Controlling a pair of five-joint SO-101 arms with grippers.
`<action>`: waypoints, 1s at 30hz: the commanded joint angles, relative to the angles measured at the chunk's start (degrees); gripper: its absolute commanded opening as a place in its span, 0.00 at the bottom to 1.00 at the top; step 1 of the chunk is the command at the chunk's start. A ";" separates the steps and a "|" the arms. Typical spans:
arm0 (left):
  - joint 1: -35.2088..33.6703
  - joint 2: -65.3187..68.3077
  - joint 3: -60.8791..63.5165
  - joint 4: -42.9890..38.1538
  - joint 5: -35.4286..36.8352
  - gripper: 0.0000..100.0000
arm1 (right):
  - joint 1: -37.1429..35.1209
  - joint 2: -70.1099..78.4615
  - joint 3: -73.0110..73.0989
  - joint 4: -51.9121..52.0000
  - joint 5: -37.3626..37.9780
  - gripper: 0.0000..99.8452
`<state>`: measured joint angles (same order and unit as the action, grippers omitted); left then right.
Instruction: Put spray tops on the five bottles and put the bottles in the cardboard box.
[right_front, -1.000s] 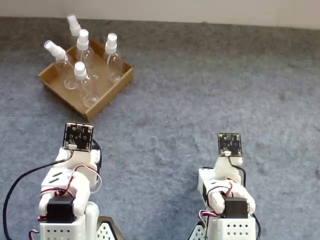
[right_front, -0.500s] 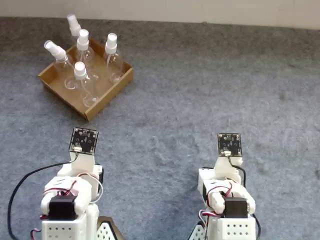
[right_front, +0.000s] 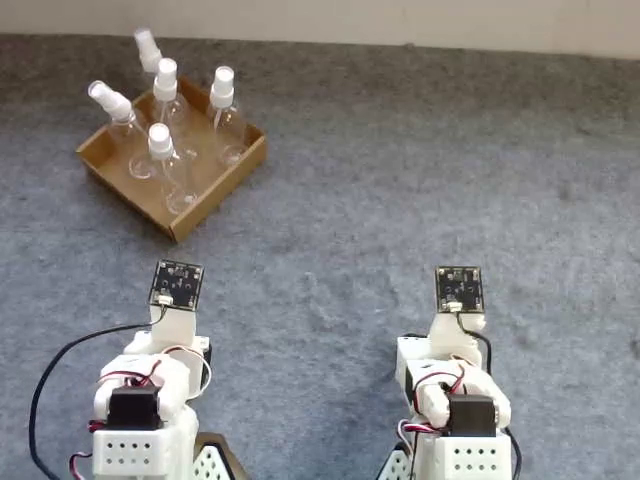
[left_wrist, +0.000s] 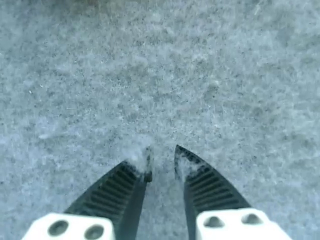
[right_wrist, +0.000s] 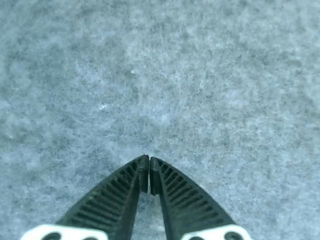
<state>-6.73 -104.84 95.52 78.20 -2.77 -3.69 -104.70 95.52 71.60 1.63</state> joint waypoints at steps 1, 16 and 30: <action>-0.75 0.13 1.54 -0.88 0.26 0.02 | 0.75 -0.66 7.96 0.31 0.44 0.01; -0.75 0.22 1.63 -0.97 0.26 0.02 | 0.48 -0.66 7.87 0.31 0.00 0.01; -0.48 0.13 1.54 -3.43 0.35 0.02 | 0.75 -0.66 7.96 0.31 -6.15 0.01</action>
<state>-6.73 -104.75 95.52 77.93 -2.77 -3.69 -104.70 95.52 71.60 -0.04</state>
